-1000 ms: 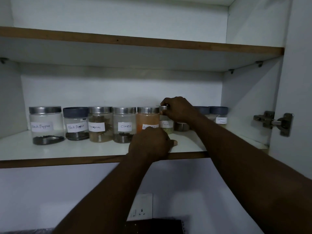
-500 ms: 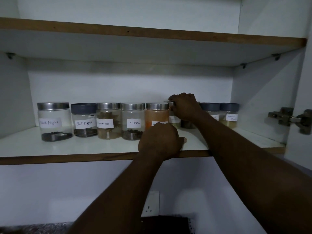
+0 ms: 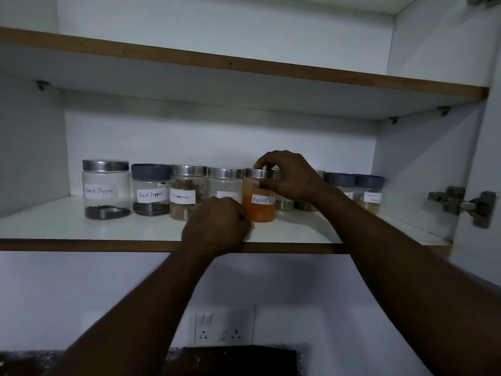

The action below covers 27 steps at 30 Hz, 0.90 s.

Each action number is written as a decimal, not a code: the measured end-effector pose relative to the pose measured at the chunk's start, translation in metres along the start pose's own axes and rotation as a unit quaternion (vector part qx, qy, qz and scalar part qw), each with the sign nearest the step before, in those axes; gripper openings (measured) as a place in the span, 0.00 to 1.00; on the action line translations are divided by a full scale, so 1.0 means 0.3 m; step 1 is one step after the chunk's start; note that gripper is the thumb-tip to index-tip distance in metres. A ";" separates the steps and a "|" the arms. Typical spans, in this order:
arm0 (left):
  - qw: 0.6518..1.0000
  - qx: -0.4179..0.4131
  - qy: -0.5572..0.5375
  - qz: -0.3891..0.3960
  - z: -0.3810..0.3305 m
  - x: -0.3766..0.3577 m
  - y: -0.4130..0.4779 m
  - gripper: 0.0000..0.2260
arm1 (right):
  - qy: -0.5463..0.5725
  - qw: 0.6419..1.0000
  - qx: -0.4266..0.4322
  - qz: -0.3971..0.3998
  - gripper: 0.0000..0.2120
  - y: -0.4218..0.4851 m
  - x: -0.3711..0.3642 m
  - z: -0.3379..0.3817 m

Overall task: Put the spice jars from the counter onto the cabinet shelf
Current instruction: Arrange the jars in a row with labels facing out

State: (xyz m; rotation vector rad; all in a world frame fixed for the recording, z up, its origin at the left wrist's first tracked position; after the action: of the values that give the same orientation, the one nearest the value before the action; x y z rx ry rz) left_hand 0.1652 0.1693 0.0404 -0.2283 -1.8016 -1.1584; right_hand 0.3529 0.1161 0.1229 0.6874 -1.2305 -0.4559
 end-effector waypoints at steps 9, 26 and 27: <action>0.999 -0.028 0.004 -0.036 0.002 -0.003 -0.002 0.11 | -0.139 0.987 -0.077 0.024 0.18 0.119 -0.089 -0.038; 0.998 -0.006 -0.031 -0.046 0.036 0.018 -0.015 0.10 | -0.104 0.988 -0.104 -0.040 0.27 0.137 -0.084 -0.034; 0.998 0.002 -0.038 -0.044 0.056 0.031 -0.025 0.10 | -0.104 0.989 -0.097 -0.036 0.25 0.136 -0.072 -0.026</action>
State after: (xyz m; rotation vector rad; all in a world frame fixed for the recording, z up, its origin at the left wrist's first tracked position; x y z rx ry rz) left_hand 0.1457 0.1756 0.0415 -0.1945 -1.8973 -1.2219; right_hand 0.3525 0.1613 0.1347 0.5281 -1.3382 -0.7118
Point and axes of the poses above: each hand's wrist, its own y-axis towards the middle knuckle, its own x-axis out of the back of the hand, z = x × y, the point moved 3 cm from there along y, towards the middle knuckle, and after that the axes turned 11 degrees about y, right-handed, at the moved point
